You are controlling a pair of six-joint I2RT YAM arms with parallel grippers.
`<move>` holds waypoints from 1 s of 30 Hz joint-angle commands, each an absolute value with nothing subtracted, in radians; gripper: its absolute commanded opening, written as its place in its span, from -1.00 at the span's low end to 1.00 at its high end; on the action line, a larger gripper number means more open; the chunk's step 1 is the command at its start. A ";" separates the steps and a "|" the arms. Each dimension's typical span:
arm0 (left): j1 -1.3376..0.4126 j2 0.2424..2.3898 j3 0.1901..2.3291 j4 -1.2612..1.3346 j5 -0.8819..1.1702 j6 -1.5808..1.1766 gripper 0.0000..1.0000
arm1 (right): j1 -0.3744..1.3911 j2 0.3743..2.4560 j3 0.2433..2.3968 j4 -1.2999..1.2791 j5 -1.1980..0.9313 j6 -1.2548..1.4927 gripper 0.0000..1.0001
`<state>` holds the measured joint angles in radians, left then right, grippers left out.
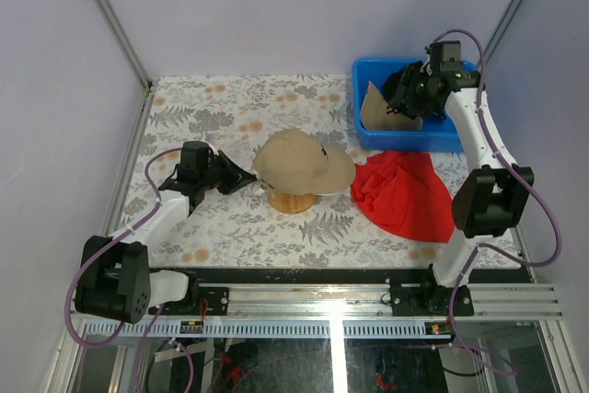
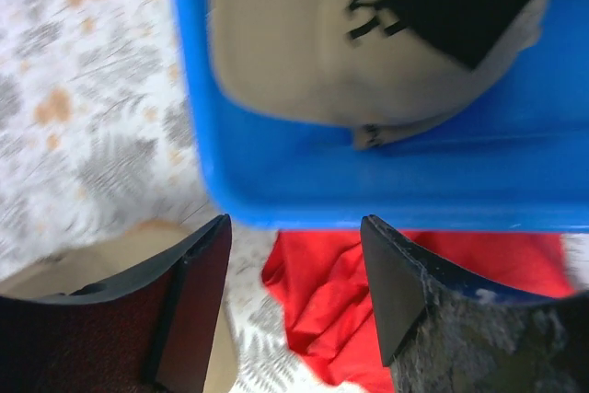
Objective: Stack the hats
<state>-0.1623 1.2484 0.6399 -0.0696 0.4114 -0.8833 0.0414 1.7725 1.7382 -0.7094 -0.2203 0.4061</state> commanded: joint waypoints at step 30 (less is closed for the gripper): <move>-0.152 1.133 0.697 -0.217 0.358 -0.883 -0.17 | -0.031 2.195 2.052 -0.631 0.086 0.438 0.38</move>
<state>-0.1608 1.1858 0.6445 -0.1665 0.3916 -0.8837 -0.0265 2.1796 2.0171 -0.7124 0.1089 0.4183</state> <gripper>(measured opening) 0.391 0.703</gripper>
